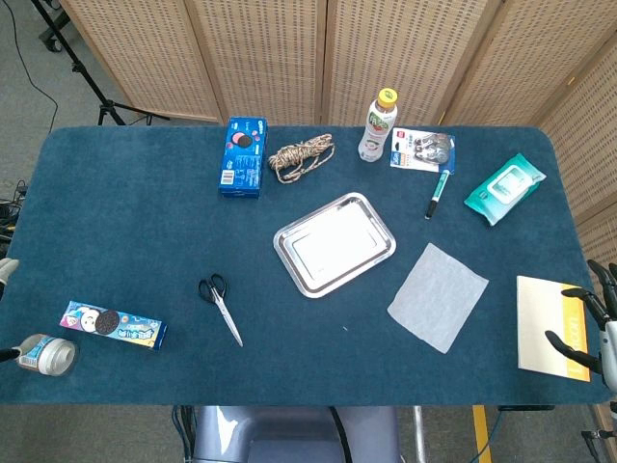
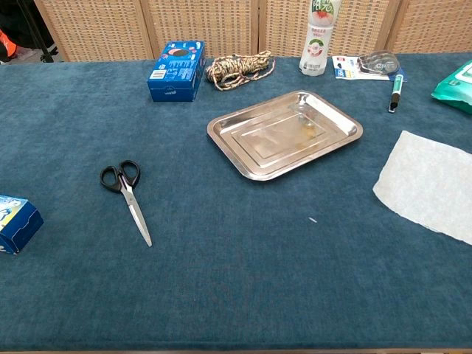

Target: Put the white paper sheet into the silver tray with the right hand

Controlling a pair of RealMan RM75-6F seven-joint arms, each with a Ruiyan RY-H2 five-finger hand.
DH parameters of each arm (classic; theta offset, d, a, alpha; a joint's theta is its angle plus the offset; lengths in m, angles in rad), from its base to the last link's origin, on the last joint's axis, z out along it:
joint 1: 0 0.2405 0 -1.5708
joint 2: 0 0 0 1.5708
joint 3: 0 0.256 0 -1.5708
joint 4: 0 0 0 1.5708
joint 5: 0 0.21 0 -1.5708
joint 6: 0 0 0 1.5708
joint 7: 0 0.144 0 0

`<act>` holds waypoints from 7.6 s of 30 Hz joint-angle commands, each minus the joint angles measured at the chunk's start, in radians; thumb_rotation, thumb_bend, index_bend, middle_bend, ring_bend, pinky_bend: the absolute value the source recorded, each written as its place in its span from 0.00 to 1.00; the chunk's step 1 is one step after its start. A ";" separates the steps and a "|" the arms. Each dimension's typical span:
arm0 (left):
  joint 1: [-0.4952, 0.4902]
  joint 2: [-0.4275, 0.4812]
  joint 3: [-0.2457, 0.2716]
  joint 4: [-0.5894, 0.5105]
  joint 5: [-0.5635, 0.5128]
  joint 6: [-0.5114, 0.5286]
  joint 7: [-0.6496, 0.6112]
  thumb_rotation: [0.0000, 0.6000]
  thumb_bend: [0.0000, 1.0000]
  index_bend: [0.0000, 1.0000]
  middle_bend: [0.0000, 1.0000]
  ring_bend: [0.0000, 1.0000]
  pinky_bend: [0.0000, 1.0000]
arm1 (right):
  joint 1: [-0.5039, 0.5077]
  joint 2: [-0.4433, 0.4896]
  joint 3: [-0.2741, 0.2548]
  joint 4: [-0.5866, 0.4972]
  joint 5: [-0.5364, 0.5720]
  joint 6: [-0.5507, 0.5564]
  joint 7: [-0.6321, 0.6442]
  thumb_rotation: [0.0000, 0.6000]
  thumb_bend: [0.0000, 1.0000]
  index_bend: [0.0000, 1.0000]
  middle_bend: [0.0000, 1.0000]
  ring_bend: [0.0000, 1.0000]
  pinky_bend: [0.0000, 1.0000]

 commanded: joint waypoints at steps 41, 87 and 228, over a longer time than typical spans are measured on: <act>-0.011 0.019 -0.021 -0.005 -0.060 -0.052 -0.016 1.00 0.00 0.00 0.00 0.00 0.00 | 0.595 -0.092 0.030 -0.188 0.074 -0.921 -0.474 1.00 0.22 0.37 0.10 0.00 0.02; -0.014 0.049 -0.020 0.000 -0.058 -0.084 -0.092 1.00 0.00 0.00 0.00 0.00 0.00 | 0.828 -0.201 -0.091 -0.210 0.646 -0.907 -1.045 1.00 0.31 0.42 0.07 0.00 0.02; -0.109 0.100 -0.045 0.062 -0.176 -0.315 -0.236 1.00 0.00 0.00 0.00 0.00 0.00 | 1.244 -0.822 0.016 0.755 0.490 -1.014 -0.834 1.00 0.44 0.63 0.03 0.00 0.02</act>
